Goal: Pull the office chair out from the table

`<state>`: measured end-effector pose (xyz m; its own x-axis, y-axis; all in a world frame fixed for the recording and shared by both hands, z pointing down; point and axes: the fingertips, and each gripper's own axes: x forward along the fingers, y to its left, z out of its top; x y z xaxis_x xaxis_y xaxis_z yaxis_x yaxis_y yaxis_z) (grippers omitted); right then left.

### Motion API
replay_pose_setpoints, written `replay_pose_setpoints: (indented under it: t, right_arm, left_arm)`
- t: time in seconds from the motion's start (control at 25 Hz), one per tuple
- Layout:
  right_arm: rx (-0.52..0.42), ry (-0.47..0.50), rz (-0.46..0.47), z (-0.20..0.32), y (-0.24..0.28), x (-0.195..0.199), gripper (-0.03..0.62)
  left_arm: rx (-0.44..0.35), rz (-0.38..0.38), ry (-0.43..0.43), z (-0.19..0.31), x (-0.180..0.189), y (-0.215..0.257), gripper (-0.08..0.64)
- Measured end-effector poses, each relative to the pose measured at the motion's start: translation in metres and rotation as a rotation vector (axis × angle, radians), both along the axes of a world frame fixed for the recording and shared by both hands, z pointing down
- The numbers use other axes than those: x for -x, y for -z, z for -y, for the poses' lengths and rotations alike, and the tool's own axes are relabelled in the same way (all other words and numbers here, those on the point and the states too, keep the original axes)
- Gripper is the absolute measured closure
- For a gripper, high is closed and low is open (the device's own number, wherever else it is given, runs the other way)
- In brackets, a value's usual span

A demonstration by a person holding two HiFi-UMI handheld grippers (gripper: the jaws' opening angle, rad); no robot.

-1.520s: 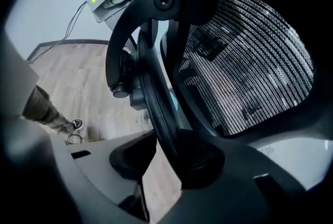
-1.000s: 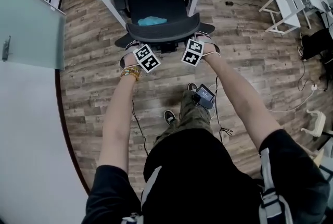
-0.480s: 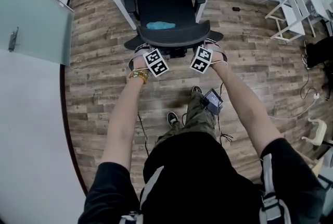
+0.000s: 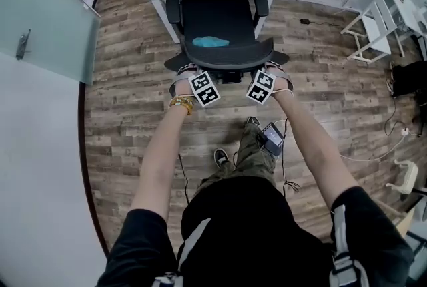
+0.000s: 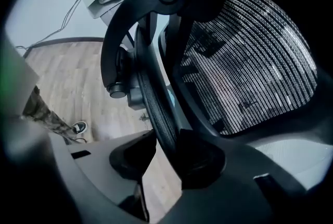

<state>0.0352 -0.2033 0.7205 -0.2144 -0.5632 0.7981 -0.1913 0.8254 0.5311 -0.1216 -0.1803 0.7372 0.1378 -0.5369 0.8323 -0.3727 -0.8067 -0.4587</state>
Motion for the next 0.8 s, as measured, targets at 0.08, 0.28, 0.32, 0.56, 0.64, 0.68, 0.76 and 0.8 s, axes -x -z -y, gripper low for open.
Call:
replay_pose_setpoints:
  t: [0.08,0.28,0.32,0.56,0.64,0.68,0.76,0.8]
  right_arm:
    - [-0.001,-0.001,-0.001,-0.006,0.0,0.002,0.463]
    - [-0.01,0.004,0.003,-0.021,0.001,0.0,0.465]
    - [-0.01,0.005,0.006,-0.024,0.0,0.0,0.464]
    - [-0.012,-0.002,0.013,-0.039,-0.002,0.003,0.464]
    - [-0.011,-0.005,0.014,-0.045,-0.003,0.007,0.464]
    - [-0.012,-0.007,0.015,-0.047,-0.003,0.008,0.465]
    - [-0.015,-0.008,0.017,-0.053,-0.001,0.009,0.465]
    - [-0.016,-0.007,0.016,-0.056,-0.001,0.009,0.465]
  left_arm:
    - [0.001,0.0,0.002,-0.005,0.002,0.0,0.419]
    - [0.003,0.002,-0.012,-0.019,0.001,0.001,0.419]
    - [0.003,0.002,-0.015,-0.022,0.001,0.001,0.42]
    - [-0.005,0.001,-0.016,-0.034,0.005,0.0,0.419]
    - [-0.005,0.001,-0.016,-0.039,0.009,0.0,0.417]
    - [-0.007,0.002,-0.016,-0.041,0.01,0.0,0.417]
    - [-0.011,0.001,-0.018,-0.046,0.01,0.0,0.417]
    - [-0.014,0.0,-0.021,-0.049,0.01,0.0,0.417]
